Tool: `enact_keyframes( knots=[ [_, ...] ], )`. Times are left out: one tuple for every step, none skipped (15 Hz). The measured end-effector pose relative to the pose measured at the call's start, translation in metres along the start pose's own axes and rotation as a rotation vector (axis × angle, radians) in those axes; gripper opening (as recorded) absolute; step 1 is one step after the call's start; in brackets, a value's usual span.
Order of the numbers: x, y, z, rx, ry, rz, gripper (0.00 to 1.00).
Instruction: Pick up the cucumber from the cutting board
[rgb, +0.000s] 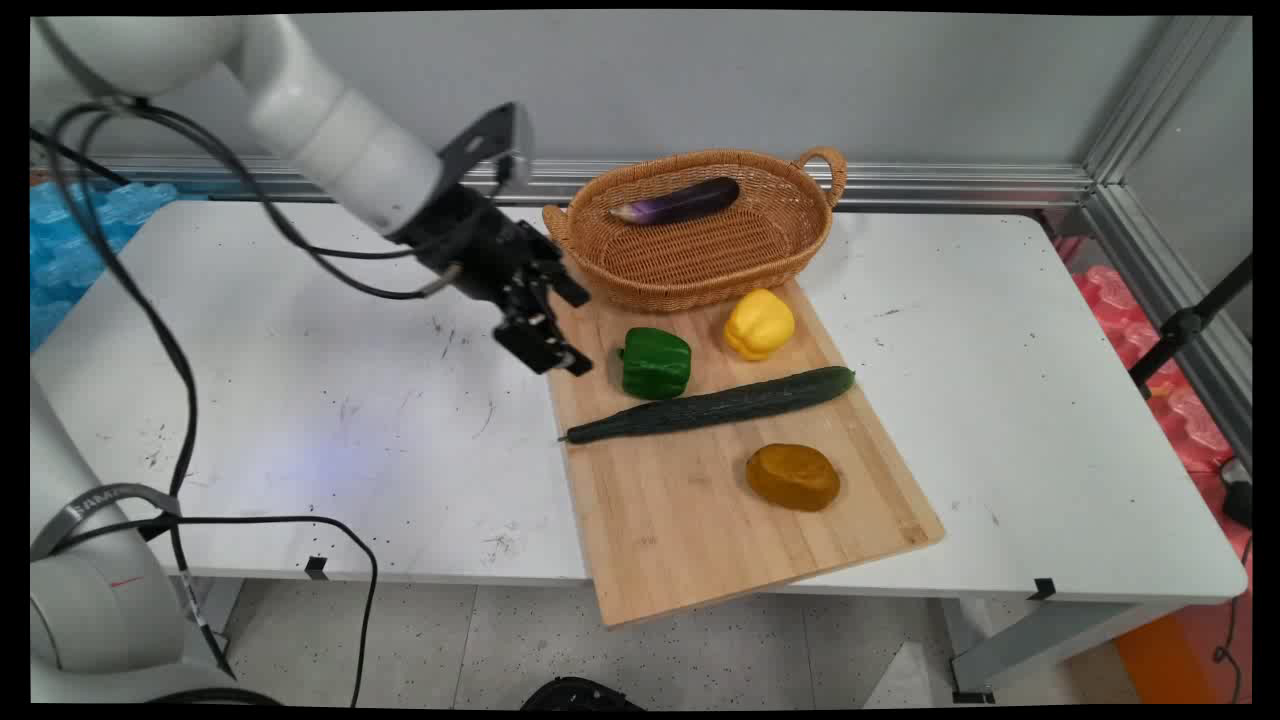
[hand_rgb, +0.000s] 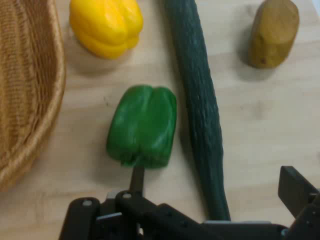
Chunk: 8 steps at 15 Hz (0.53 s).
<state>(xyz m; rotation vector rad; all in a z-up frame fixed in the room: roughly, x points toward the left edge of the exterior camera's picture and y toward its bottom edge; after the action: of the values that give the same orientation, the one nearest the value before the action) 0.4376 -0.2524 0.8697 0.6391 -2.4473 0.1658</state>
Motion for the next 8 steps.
enact_keyframes(
  knots=[
    [0.005,-0.002,0.008,0.000,0.002,0.003,1.00],
    [0.010,-0.003,0.017,0.001,0.002,0.007,1.00],
    [0.013,-0.004,0.022,0.002,0.002,0.010,1.00],
    [0.017,-0.005,0.031,0.003,0.001,0.016,1.00],
    [0.021,-0.006,0.038,0.003,0.001,0.020,1.00],
    [0.025,-0.006,0.046,0.003,0.001,0.024,1.00],
    [0.029,-0.007,0.053,0.002,0.002,0.028,1.00],
    [0.033,-0.007,0.060,0.001,0.002,0.031,1.00]
  ],
)
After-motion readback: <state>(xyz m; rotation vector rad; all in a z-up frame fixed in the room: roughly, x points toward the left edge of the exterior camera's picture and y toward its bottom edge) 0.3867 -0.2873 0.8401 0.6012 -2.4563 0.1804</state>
